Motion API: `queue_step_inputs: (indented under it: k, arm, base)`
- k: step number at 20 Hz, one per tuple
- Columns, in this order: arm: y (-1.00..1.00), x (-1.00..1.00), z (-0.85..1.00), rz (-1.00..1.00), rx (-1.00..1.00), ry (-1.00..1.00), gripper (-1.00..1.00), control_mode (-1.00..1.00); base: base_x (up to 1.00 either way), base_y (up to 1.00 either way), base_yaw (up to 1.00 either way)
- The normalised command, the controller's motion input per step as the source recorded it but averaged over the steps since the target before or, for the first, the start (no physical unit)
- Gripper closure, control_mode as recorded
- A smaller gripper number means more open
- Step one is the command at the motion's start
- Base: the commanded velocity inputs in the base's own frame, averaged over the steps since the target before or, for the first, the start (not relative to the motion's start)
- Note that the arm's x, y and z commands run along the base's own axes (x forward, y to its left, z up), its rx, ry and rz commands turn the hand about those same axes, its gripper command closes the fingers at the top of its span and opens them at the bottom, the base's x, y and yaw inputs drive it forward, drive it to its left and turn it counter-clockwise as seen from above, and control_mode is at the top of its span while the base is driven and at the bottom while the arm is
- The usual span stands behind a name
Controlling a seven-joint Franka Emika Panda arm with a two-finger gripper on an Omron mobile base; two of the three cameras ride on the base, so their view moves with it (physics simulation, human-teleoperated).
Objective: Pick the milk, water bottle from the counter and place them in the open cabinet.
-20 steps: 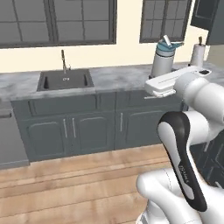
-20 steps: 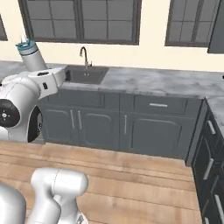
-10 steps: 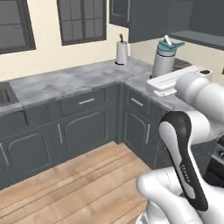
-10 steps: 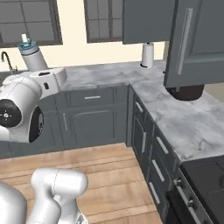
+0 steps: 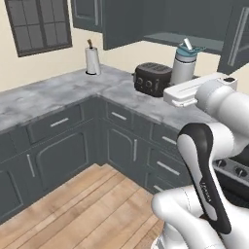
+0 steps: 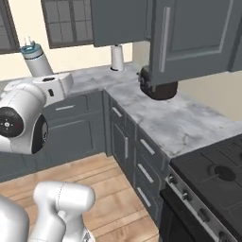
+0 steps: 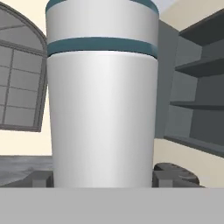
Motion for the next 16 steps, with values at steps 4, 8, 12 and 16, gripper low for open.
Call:
queue_step_inputs:
  k: [4, 8, 12, 16]
  arm:
    - [0.0, 0.0, 0.0, 0.0, 0.0, 0.0, 1.0, 1.0]
    - [0.0, 0.0, 0.0, 0.0, 0.0, 0.0, 1.0, 1.0]
    - [0.0, 0.0, 0.0, 0.0, 0.0, 0.0, 1.0, 1.0]
    - [0.0, 0.0, 0.0, 0.0, 0.0, 0.0, 1.0, 1.0]
  base:
    - [0.66, 0.47, -0.24]
    - [0.9, 0.6, -0.16]
    - [0.48, 0.16, -0.19]
    - [0.0, -0.28, -0.4]
